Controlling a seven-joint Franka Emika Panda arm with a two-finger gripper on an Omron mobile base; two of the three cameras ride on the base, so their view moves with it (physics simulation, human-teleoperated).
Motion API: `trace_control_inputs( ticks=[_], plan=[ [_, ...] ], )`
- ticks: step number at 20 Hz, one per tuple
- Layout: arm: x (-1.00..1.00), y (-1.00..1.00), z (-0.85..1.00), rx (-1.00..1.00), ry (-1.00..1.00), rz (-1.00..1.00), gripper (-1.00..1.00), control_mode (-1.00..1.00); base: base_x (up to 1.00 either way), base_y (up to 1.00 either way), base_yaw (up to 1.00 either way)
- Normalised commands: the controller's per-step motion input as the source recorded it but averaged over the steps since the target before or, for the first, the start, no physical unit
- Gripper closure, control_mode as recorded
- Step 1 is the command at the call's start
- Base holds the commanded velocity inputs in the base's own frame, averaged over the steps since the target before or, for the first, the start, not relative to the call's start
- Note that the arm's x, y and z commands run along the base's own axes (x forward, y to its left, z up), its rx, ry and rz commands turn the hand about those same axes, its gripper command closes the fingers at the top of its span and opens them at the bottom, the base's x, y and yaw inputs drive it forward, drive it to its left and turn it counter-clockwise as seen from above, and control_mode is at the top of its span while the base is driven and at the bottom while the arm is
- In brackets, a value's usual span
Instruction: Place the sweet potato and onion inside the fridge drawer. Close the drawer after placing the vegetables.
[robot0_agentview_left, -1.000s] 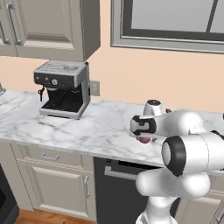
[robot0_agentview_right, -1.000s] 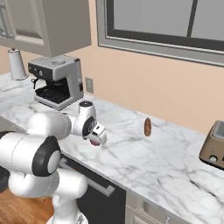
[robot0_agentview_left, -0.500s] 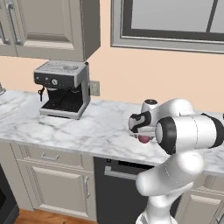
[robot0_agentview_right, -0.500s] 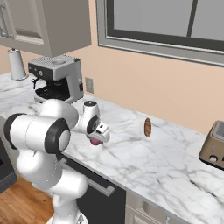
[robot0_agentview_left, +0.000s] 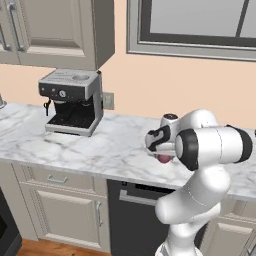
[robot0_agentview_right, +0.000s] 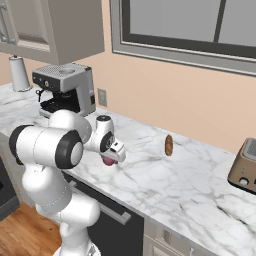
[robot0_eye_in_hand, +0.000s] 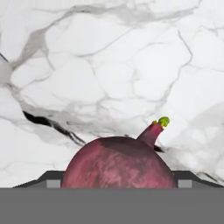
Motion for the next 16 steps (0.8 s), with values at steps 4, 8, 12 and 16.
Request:
trace_control_inputs(
  ticks=[4,8,12,16],
  plan=[
    [-0.32,0.03,0.46,0.00,-0.06,0.00,1.00,-1.00,0.00,0.00,0.00],
    [-0.79,0.02,0.95,0.00,-0.17,0.00,1.00,-1.00,0.00,0.00,0.00],
    [-0.70,-0.02,1.00,0.00,-0.02,0.00,1.00,-1.00,0.00,0.00,0.00],
    [-0.75,-0.09,0.94,0.00,0.00,0.00,1.00,-1.00,0.00,0.00,0.00]
  ],
)
